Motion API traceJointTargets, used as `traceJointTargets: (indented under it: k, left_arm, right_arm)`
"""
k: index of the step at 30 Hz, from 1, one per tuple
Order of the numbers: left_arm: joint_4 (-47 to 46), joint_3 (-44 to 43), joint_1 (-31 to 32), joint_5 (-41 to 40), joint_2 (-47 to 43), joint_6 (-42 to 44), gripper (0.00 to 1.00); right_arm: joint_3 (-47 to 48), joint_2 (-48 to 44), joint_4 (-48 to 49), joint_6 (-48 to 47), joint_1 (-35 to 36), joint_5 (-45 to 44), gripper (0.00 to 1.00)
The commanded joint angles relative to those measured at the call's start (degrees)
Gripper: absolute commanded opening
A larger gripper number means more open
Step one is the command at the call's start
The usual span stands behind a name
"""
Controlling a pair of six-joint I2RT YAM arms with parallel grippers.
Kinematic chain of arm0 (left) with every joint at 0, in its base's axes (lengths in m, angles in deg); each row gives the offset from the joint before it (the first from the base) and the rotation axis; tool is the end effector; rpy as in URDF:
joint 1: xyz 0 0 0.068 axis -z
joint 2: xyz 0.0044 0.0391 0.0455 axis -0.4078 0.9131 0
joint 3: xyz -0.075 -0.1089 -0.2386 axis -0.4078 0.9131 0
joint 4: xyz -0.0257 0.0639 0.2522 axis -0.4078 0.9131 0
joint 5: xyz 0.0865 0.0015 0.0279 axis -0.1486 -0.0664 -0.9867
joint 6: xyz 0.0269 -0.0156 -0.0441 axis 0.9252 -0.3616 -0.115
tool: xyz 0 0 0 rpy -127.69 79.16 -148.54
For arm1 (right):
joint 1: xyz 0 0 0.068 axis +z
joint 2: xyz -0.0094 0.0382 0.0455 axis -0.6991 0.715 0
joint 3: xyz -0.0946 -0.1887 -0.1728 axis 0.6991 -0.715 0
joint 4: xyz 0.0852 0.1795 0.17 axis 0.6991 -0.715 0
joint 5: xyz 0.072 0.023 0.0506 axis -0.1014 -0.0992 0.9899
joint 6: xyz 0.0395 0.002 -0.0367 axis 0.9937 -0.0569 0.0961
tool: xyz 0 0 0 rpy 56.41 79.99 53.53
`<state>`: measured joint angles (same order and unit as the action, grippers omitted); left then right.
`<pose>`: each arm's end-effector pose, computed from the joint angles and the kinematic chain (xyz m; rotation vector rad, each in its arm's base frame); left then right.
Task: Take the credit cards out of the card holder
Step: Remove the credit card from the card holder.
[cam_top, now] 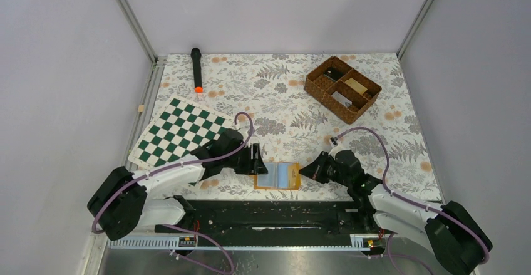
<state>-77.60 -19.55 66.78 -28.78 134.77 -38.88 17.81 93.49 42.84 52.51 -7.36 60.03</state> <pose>0.1628 -0.1640 0.1727 0.1886 2.5956 -0.9588 0.1305 0.1081 0.1392 0.1880 2.2119 1.1908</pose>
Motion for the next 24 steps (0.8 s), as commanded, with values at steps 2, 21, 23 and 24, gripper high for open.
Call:
traceJointTargets:
  k: [2,21,23,24]
  left_arm:
    - [-6.8,-0.4,1.4,4.9,-3.1,-1.0,0.58]
    - [-14.7,-3.2,5.1,8.5,5.0,-1.7,0.51]
    - [-15.7,-4.5,6.7,8.6,7.1,-2.0,0.44]
    - [-16.1,-5.2,7.0,8.4,8.3,-2.0,0.41]
  right_arm:
    - [0.9,-4.8,0.7,3.0,-0.3,0.0,0.00]
    - [7.2,-6.2,-16.1,-8.4,-0.3,-5.3,0.38]
    - [7.1,-5.6,-15.8,-9.7,-0.4,-4.5,0.44]
    - [7.1,-5.1,-15.5,-10.4,-0.5,-4.2,0.46]
